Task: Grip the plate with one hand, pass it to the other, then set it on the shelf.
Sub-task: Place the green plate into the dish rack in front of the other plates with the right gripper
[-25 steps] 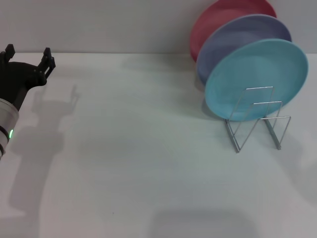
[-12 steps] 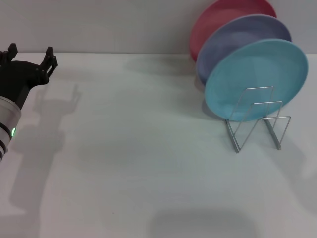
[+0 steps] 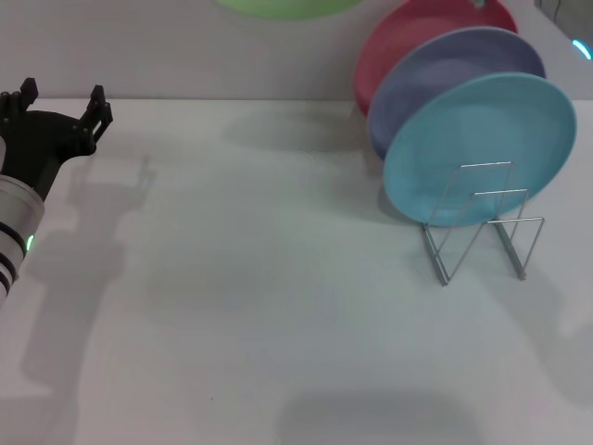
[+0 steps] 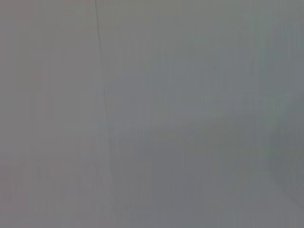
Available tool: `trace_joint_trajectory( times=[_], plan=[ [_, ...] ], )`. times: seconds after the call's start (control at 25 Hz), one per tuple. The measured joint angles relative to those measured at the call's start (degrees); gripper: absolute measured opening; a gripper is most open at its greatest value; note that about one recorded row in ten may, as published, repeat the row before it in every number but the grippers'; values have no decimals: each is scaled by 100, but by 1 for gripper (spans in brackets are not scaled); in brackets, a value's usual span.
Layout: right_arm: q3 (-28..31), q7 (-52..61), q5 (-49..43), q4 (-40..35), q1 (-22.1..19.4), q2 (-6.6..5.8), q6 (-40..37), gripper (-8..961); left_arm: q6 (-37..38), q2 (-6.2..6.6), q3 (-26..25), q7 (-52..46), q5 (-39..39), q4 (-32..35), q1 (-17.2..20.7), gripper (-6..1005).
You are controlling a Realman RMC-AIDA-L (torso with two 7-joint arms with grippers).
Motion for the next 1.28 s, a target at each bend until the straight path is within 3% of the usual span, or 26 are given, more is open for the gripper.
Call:
trace_joint_trajectory(
  times=[0.44,0.88,1.28],
  plan=[
    [-210,-16,33,-276,-36,-13,-1,41,0,3,-43,0,-1,103,-52,820],
    [-458,-163,-4,168,-1163,-22,77,40,-4,3,-62,0,-1,152,-52,820],
    [-298,-229,-5,707,-1609,-45,535,41,-1,3,-65,0,-1,149,25,820]
  ],
)
